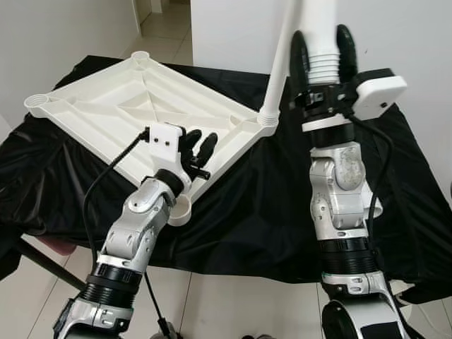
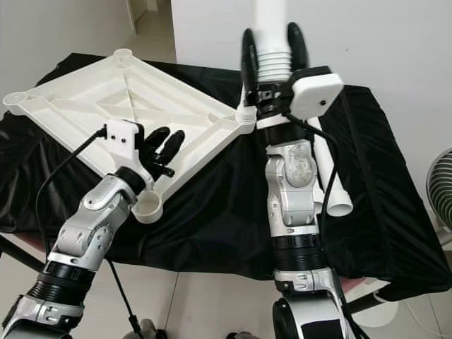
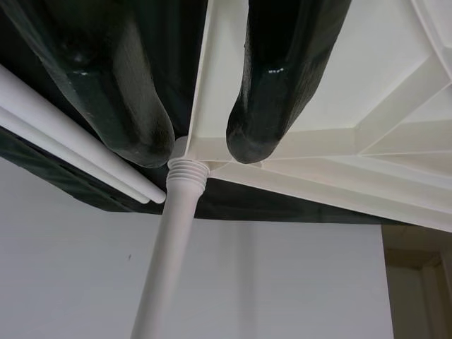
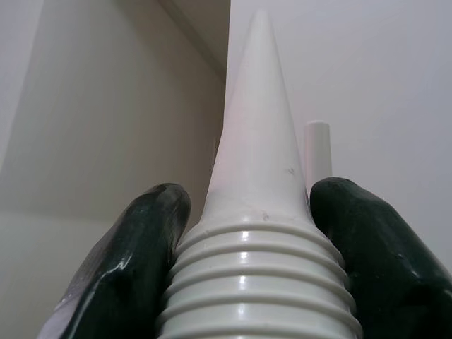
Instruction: Building children table
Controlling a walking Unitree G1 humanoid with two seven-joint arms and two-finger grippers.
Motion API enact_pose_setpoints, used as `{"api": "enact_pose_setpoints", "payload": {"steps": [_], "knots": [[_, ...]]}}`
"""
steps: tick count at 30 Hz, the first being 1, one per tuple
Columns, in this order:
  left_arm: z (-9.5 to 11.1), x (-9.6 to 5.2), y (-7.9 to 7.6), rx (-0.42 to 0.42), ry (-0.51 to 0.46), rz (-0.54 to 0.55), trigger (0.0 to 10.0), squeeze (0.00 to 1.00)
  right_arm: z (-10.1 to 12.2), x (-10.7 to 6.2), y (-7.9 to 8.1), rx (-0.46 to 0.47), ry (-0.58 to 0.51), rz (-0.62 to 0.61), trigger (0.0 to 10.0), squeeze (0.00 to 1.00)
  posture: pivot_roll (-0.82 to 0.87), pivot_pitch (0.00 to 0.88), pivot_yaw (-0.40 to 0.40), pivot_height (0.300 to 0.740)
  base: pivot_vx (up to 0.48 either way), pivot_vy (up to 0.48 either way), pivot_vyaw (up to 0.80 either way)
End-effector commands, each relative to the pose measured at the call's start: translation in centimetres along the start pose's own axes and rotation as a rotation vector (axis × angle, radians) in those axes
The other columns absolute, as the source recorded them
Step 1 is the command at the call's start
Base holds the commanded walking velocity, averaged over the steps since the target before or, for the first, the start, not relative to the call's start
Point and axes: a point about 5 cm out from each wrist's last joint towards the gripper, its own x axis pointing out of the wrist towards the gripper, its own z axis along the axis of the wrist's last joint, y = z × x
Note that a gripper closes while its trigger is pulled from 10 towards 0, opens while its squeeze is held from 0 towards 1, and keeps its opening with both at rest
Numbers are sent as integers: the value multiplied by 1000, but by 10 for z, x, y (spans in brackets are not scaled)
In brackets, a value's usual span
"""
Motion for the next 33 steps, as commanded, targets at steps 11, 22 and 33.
{"api": "enact_pose_setpoints", "payload": {"steps": [11,22,33], "knots": [[11,2,-6,-139,13,-318,10000,1000,-30,-51,19,16,208,187,10000,0,150,59,5,740,0,0,0],[23,-12,-14,-312,63,-578,10000,1000,-41,-86,22,14,331,233,10000,0,136,66,5,740,0,0,0],[44,-6,-4,-557,19,-589,10000,0,-49,-106,28,25,410,302,10000,0,128,69,0,740,0,0,0]]}}
